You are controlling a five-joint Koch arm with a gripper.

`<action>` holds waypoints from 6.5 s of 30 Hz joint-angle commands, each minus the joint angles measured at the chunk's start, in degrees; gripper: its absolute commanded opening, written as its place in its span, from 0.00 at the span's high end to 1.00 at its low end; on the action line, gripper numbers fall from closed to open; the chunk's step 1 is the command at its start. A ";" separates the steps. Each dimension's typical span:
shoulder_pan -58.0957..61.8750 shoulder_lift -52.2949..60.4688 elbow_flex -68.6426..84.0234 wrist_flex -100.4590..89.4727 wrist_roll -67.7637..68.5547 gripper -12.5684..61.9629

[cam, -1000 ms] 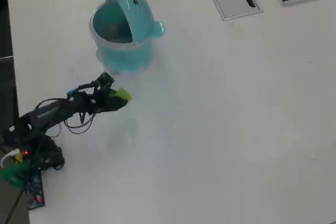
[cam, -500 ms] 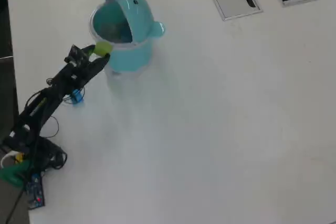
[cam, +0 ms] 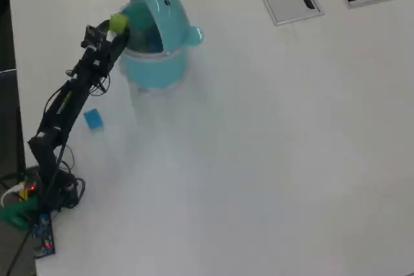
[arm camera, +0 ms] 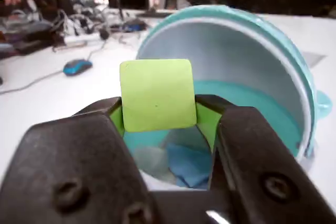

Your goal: Grasp RGB lego blocks and put them in the bin one by one.

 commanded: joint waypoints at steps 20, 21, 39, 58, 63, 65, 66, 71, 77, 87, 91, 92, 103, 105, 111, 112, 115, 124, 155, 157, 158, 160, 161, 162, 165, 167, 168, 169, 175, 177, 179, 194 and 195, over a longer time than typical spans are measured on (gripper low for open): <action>2.20 -6.06 -7.47 -5.36 -8.44 0.42; 1.93 -4.57 -6.68 -5.01 -8.26 0.42; -5.19 18.19 14.68 20.39 -13.27 0.41; -12.74 24.17 29.79 36.21 -23.20 0.41; -14.06 23.99 32.87 37.71 -26.02 0.41; -15.21 23.82 34.37 37.62 -26.10 0.41; -15.56 23.12 35.07 37.62 -26.46 0.41; -15.91 21.88 37.53 37.00 -27.95 0.41; -15.64 18.90 38.41 36.21 -29.36 0.40; -15.64 14.41 42.01 31.82 -29.36 0.39; -15.29 12.66 42.19 29.79 -29.44 0.39; -15.12 12.22 42.19 29.27 -29.53 0.39; -12.39 10.02 46.32 25.40 -33.31 0.42; -12.04 9.84 46.85 25.31 -33.75 0.45; -11.43 10.37 47.46 25.40 -33.57 0.63; -11.43 10.81 47.46 25.31 -33.40 0.66; -11.16 12.74 47.46 23.99 -33.31 0.66; -9.40 21.88 45.18 20.30 -33.05 0.69; -5.36 -1.67 -14.85 0.44 -15.47 0.69; -4.48 -7.82 -21.62 0.44 -15.38 0.69; -3.43 -10.99 -25.75 0.44 -14.85 0.69; -2.02 -18.98 -37.27 1.23 -10.72 0.69; -1.58 -20.13 -38.32 1.23 -10.63 0.69; -1.49 -21.45 -39.37 1.14 -10.55 0.69; -0.26 -22.06 -40.17 4.83 -10.90 0.62; 0.70 -22.68 -39.29 5.01 -11.60 0.52; 1.14 -22.68 -39.29 5.54 -11.69 0.49; 1.49 -22.68 -39.20 5.71 -11.78 0.47; 2.37 -21.09 -41.48 10.90 -14.06 0.42; 2.11 -20.04 -41.48 12.39 -13.45 0.42; 1.14 -18.63 -41.40 14.77 -10.81 0.42; 1.32 3.08 -20.39 33.66 -0.62 0.42; 1.67 4.92 -17.31 33.31 -0.53 0.42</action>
